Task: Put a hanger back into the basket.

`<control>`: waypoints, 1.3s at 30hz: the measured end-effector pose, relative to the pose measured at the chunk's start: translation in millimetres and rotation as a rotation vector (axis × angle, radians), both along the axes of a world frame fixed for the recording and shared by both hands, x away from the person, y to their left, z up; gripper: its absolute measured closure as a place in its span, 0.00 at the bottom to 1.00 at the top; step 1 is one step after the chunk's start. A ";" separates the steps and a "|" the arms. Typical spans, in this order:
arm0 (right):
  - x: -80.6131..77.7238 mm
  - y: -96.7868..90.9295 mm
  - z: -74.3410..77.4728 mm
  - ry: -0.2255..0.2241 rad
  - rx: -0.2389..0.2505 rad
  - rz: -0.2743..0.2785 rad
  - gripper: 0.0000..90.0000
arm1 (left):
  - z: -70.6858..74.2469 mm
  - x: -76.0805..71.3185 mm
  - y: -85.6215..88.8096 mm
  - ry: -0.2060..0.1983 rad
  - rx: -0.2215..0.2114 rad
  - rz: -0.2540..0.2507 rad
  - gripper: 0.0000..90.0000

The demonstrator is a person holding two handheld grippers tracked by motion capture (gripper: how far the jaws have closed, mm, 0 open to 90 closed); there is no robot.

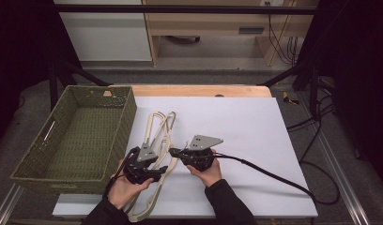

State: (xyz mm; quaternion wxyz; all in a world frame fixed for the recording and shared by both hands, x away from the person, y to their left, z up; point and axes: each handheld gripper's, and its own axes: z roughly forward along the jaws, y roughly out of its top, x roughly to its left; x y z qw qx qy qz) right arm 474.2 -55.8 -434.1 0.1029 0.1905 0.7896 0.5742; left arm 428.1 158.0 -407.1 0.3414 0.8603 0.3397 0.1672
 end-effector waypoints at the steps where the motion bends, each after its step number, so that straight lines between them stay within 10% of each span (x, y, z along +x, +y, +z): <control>1: -0.4 0.0 0.7 -0.005 0.002 -0.002 0.99 | 0.2 0.9 -2.9 -0.012 0.017 0.009 0.56; 12: -4.5 -1.8 6.0 -0.002 -0.012 -0.011 0.98 | -7.8 3.6 -12.7 -0.010 0.066 0.056 0.86; 20: -16.6 -15.5 13.2 0.019 -0.036 -0.068 0.59 | 5.4 -1.4 -0.9 -0.092 0.084 0.129 0.89; 25: -22.2 -51.8 20.4 0.048 -0.004 -0.185 0.27 | 12.6 0.3 12.4 -0.110 0.040 0.193 0.93; 32: -36.0 -92.0 26.9 0.044 0.019 -0.265 0.16 | 18.8 0.3 26.4 -0.136 -0.042 0.233 0.94; 39: -45.5 -124.6 28.7 0.046 0.009 -0.330 0.08 | 40.4 -7.9 41.4 -0.135 -0.191 0.164 0.95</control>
